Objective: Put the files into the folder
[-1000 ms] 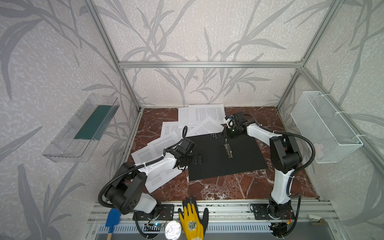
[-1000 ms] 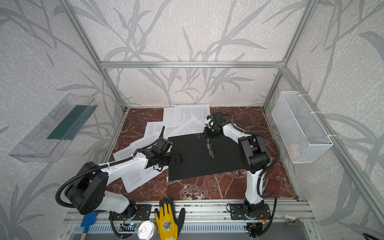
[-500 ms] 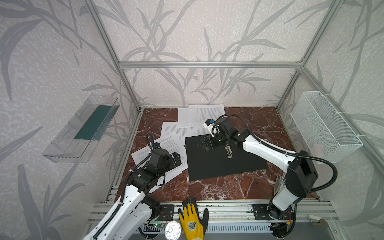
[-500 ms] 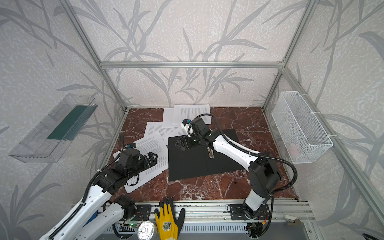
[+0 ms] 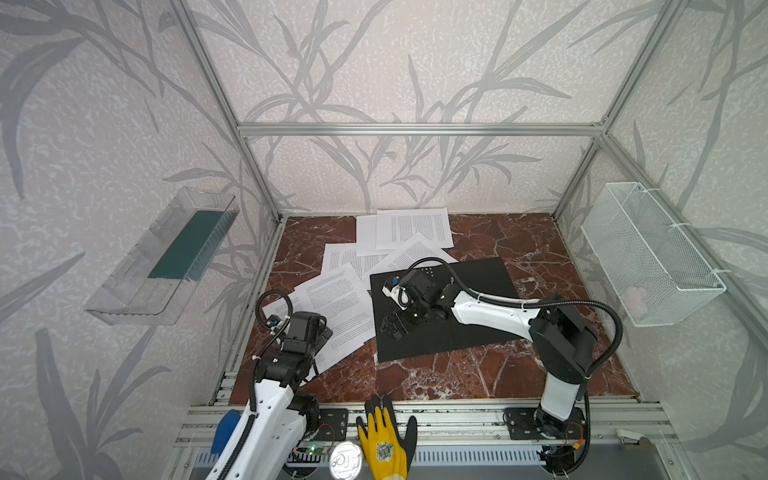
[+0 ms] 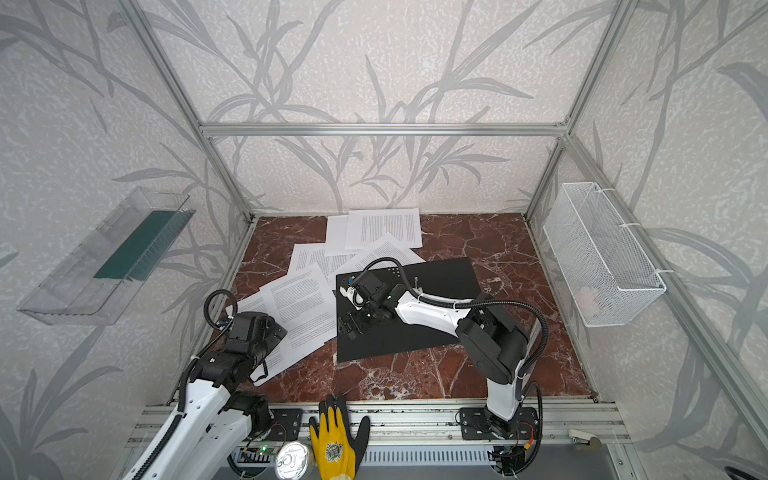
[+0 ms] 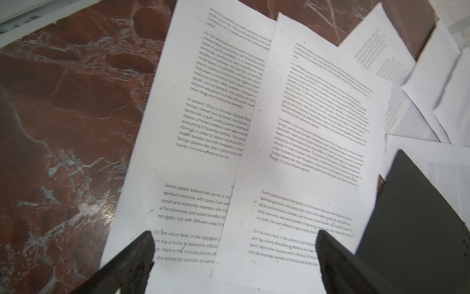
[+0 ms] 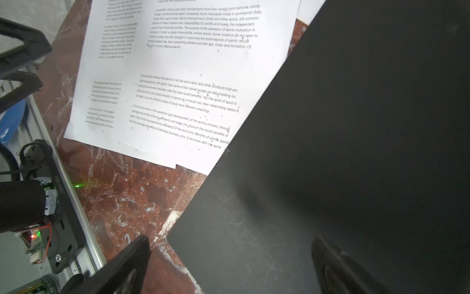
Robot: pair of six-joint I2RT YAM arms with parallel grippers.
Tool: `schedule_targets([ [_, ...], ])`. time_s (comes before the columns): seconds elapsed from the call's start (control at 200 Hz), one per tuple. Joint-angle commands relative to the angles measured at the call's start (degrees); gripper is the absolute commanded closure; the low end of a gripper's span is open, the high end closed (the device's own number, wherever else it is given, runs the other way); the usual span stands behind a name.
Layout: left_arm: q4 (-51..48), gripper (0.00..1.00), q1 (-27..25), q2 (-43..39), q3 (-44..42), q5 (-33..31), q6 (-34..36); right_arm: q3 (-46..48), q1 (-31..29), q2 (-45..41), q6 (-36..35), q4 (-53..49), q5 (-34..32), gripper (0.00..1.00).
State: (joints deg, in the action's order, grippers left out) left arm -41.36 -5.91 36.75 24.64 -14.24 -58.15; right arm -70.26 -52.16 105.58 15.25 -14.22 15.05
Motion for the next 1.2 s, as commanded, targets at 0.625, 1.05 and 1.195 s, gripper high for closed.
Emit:
schedule_targets([
  [0.625,24.4,0.01,29.6,10.6,-12.0,27.9,3.8,3.4,4.4,5.4,1.7,9.9,10.7,0.01],
  [1.05,41.5,0.02,29.6,13.7,-14.4,44.1,6.2,4.0,6.6,6.6,3.4,11.3,14.2,0.0],
  [1.195,46.6,0.02,29.3,12.7,-15.8,47.0,5.2,3.8,6.6,6.8,3.4,11.1,14.7,0.0],
])
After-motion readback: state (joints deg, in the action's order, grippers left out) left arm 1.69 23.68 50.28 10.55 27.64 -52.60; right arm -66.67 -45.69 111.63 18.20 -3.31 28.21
